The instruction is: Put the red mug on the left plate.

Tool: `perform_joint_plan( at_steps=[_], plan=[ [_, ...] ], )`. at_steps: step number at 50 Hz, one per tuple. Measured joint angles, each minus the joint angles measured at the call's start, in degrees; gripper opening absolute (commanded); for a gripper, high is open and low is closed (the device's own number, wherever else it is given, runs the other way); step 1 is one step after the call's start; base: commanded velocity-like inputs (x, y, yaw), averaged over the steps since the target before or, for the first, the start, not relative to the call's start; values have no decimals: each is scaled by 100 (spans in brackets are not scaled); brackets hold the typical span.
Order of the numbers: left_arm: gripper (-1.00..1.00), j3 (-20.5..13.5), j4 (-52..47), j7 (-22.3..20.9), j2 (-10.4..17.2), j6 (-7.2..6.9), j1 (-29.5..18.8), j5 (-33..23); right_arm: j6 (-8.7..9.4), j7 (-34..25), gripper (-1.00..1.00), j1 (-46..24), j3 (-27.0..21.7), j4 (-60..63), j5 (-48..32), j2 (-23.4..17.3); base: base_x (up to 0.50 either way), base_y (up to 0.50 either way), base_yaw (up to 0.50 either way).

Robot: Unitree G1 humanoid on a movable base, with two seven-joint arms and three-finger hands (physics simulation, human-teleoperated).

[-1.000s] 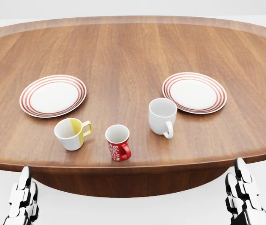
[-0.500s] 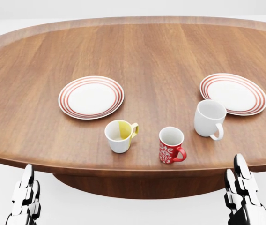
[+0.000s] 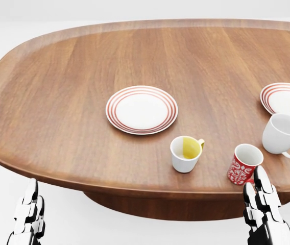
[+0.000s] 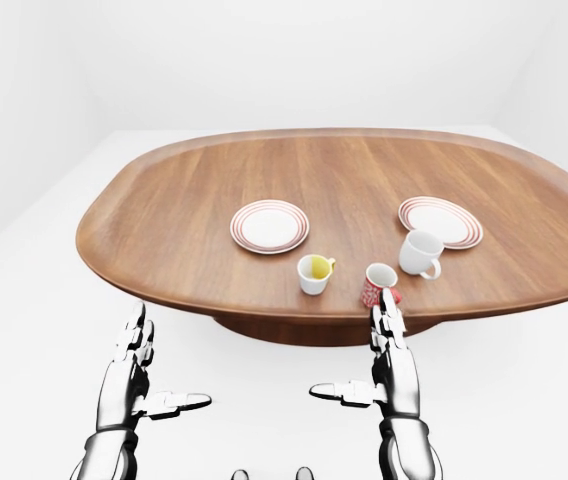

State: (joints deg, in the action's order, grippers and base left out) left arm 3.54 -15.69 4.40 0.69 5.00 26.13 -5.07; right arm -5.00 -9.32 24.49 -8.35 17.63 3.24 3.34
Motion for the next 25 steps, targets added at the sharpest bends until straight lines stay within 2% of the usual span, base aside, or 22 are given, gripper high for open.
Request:
perform_joint_plan(
  at_steps=[10, 25],
  plan=[
    [100, -5, 0, -8, 2, 0, 4, 8, 0, -10, 100, -7, 2, -9, 17, -3, 14, 50, 0],
    [100, -21, 10, -26, 1, 0, 0, 20, 0, 2, 100, 2, 26, -8, -49, -8, 49, 23, 0]
  ],
)
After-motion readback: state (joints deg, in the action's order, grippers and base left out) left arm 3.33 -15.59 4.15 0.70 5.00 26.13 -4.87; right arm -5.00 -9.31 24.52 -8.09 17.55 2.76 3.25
